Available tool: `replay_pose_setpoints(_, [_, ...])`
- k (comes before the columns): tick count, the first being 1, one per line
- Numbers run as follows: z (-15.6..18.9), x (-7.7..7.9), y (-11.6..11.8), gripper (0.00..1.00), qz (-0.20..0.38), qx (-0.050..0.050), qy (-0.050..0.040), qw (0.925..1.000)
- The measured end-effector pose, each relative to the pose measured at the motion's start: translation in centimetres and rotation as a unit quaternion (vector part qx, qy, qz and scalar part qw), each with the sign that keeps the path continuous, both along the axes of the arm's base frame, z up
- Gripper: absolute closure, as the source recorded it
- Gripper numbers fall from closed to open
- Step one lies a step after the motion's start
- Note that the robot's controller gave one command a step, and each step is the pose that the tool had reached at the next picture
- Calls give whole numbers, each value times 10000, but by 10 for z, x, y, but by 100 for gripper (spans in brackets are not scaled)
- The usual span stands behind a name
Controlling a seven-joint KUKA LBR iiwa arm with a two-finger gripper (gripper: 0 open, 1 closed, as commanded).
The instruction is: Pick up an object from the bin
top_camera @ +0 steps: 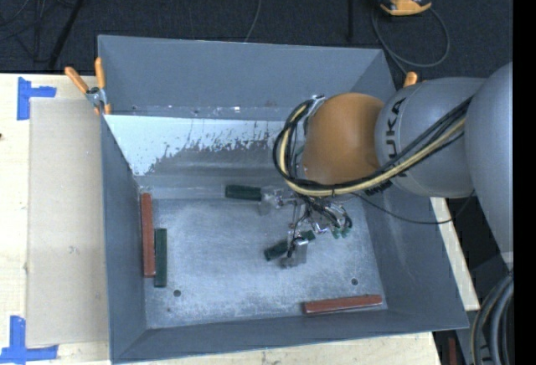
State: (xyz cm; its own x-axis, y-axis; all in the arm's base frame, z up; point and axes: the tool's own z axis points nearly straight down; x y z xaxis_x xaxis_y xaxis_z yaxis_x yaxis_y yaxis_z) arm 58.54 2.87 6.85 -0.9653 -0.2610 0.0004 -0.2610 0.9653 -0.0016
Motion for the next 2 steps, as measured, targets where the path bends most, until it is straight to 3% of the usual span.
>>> replay_pose_setpoints(1, [2, 0, 2, 100, -12, 14, -3, 10000])
replay_pose_setpoints(2, [204, -7, 32, 100, 2, 16, -54, 10000])
